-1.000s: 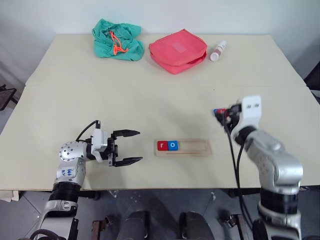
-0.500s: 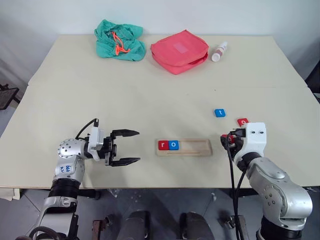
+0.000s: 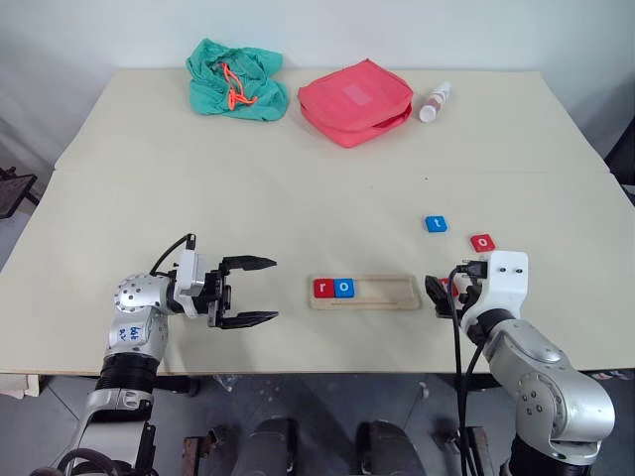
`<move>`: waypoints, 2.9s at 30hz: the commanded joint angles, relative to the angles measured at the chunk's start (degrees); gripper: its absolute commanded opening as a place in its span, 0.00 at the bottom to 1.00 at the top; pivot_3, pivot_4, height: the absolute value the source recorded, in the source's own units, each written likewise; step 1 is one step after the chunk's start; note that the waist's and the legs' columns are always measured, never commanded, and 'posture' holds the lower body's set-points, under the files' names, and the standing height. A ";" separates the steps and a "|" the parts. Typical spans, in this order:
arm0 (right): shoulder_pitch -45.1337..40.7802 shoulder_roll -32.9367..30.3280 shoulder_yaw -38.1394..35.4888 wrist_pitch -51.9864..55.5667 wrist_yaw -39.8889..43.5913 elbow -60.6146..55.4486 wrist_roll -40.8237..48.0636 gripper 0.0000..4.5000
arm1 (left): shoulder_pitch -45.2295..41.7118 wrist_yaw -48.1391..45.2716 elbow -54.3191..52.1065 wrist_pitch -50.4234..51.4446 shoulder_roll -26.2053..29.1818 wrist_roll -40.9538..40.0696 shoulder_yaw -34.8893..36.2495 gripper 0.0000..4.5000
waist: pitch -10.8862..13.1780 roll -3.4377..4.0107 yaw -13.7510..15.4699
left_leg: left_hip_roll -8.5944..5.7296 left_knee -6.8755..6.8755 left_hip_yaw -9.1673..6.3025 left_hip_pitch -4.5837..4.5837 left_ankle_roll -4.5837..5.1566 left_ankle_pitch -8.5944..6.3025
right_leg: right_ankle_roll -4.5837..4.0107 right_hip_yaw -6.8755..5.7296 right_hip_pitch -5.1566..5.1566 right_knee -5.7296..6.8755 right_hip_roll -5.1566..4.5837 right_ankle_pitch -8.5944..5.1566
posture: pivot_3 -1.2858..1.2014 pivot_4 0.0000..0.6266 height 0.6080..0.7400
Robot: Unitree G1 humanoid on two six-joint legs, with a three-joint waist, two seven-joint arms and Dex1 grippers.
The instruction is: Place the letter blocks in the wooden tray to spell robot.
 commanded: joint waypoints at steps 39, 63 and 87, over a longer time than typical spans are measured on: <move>-25.36 -43.95 28.57 -64.62 73.74 56.57 -15.49 0.34 | 8.03 2.95 -12.59 1.21 -0.91 -3.34 1.42 1.00 | -0.05 -0.10 0.06 | 0.17 0.66 -0.15 0.00 0.07 0.00 | 0.00 -0.45 0.84 -0.93 0.05 0.00 | 0.52 0.24 1.00; -39.47 -35.65 38.59 -21.59 69.90 30.90 -9.37 0.33 | 4.95 1.04 -7.87 -0.07 -1.21 -2.72 1.85 1.00 | 0.03 0.03 0.06 | 0.06 0.63 -0.31 -0.15 0.13 -0.05 | 0.00 -0.44 0.71 -0.88 0.02 0.00 | 0.52 0.24 1.00; -41.51 -32.83 43.68 -22.84 68.35 33.50 -12.14 0.85 | 6.44 2.56 -9.94 -0.16 -1.32 -2.74 2.03 1.00 | 0.03 0.02 0.04 | 0.04 0.62 -0.31 -0.15 0.12 -0.05 | 0.00 -0.43 0.65 -0.77 0.01 0.00 | 0.52 0.24 1.00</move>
